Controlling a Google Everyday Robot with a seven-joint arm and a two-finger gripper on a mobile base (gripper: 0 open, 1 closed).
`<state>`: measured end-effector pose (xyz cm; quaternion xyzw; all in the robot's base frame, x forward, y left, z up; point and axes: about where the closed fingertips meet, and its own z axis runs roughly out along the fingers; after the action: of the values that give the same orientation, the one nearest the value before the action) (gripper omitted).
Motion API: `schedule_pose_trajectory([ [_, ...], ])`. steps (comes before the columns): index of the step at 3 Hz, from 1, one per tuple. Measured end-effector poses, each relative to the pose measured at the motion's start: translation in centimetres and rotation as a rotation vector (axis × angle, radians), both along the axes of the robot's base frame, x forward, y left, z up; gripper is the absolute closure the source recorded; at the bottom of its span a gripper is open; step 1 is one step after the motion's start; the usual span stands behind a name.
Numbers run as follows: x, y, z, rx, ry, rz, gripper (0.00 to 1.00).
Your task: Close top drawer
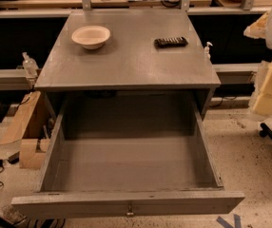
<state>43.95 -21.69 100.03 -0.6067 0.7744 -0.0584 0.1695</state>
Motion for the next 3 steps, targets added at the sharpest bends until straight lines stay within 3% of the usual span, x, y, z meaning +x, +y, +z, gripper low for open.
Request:
schedule_pose_trajectory([
  [1, -2.4, -1.2, 0.3, 0.013, -0.033, -0.013, 0.17],
  [3, -8.0, -6.4, -6.1, 0.131, -0.008, -0.114, 0.63],
])
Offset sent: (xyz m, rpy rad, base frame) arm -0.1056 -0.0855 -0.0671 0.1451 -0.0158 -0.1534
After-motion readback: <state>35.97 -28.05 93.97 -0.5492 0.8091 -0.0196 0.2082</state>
